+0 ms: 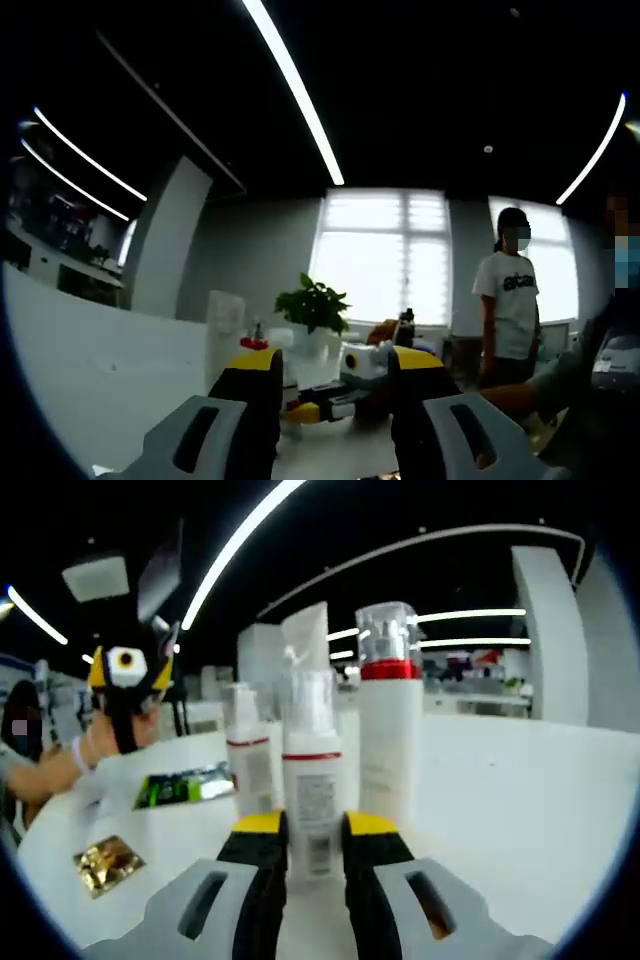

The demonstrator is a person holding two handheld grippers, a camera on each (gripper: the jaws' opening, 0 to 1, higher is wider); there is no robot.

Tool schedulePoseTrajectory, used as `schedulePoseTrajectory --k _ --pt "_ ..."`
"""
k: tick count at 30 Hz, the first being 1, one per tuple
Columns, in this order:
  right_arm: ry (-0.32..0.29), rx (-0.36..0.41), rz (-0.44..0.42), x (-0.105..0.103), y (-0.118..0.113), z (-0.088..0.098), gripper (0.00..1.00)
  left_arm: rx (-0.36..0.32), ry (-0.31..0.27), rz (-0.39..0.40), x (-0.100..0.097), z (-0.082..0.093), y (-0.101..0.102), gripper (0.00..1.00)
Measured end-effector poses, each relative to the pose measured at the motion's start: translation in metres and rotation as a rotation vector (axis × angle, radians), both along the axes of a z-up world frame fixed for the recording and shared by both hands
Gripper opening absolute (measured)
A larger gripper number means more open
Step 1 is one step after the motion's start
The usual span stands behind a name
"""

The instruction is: Arrange the skincare products in the storage area until every visible bottle or jar stands upright without overlapping.

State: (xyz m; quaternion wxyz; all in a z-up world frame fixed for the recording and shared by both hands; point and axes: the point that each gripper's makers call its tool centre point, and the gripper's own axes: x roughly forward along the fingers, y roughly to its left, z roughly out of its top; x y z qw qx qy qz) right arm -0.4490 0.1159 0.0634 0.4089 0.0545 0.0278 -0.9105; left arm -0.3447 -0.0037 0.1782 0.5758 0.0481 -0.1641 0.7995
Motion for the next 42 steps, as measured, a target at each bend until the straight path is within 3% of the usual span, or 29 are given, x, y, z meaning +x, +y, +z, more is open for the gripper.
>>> schedulePoseTrajectory --k 12,15,17,21,28,34,39,42 --pt "-0.015 0.028 0.006 0.001 0.007 -0.005 0.19 -0.002 -0.002 -0.001 -0.005 0.0 -0.001 0.43" --pt "-0.067 0.12 0.003 0.003 0.013 -0.02 0.2 0.001 -0.005 0.0 -0.006 0.0 -0.002 0.43" --pt "-0.069 0.178 0.013 0.005 0.013 -0.028 0.22 0.001 -0.005 0.0 -0.006 0.0 -0.002 0.43" --pt "-0.075 0.162 0.037 0.01 0.015 -0.026 0.26 -0.003 -0.001 0.0 -0.005 0.0 -0.001 0.43" --pt "-0.105 0.169 0.025 0.01 0.029 -0.029 0.21 0.0 0.001 -0.002 -0.004 0.0 -0.002 0.43" --pt "-0.111 0.094 -0.013 0.008 0.044 -0.017 0.17 0.001 0.0 -0.001 -0.004 0.0 -0.002 0.43" --pt "-0.086 0.082 0.024 0.009 0.031 -0.011 0.22 0.006 0.001 -0.003 -0.003 0.001 -0.002 0.43" --pt "-0.08 0.12 0.017 0.004 0.024 -0.018 0.28 0.006 0.001 -0.002 -0.004 0.001 -0.002 0.43"
